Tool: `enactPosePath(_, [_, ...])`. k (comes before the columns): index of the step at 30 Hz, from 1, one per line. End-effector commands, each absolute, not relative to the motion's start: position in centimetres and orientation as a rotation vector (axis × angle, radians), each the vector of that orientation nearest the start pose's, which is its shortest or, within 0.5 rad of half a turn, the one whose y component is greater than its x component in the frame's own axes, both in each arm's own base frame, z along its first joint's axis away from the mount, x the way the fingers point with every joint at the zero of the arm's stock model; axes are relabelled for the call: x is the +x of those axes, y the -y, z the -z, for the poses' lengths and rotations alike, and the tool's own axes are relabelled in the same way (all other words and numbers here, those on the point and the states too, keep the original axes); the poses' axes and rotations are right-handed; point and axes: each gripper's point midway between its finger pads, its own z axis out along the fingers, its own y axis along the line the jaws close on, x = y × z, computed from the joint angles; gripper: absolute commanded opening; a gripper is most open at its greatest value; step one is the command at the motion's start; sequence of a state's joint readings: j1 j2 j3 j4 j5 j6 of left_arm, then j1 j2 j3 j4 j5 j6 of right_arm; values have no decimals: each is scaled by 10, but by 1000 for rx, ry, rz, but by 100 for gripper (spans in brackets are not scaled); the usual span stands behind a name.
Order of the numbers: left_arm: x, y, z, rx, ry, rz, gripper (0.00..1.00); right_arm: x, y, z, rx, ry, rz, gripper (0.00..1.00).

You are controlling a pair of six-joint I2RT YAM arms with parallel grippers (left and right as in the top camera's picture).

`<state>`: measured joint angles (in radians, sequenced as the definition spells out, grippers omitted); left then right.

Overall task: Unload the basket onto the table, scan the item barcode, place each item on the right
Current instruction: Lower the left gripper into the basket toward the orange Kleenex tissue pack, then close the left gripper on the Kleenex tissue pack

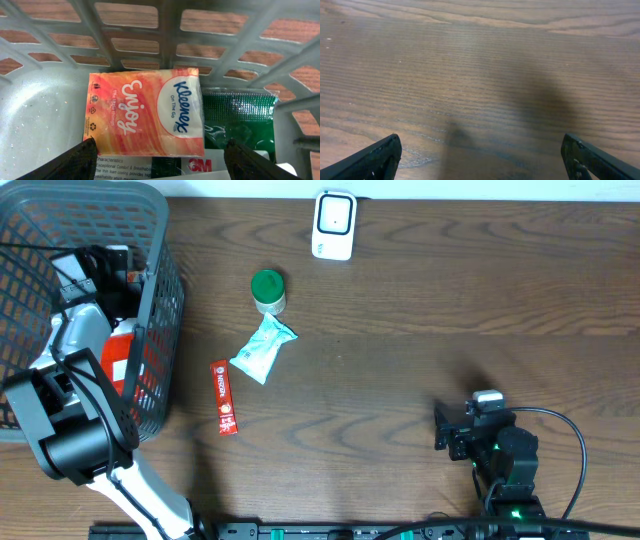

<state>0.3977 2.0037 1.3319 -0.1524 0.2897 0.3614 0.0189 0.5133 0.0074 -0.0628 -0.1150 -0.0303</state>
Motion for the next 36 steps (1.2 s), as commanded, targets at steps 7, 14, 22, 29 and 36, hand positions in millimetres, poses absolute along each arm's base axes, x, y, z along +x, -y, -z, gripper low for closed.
enactPosePath(7, [509,-176,-101,-15,-2293,-111,82,238,-25,-43,-56,-2145,-152,99])
enactPosePath(14, [510,-177,-102,-13,-2286,-113,98,238,-25,-43,-56,-2146,-152,99])
enactPosePath(22, [510,-177,-102,-13,-2286,-113,98,238,-25,-43,-56,-2147,-152,99])
enactPosePath(29, [512,-178,-75,-18,-2320,-98,98,238,-25,-43,-56,-2147,-152,99])
enactPosePath(36, [514,-178,-55,-22,-2339,-89,98,238,-25,-43,-56,-2147,-152,99])
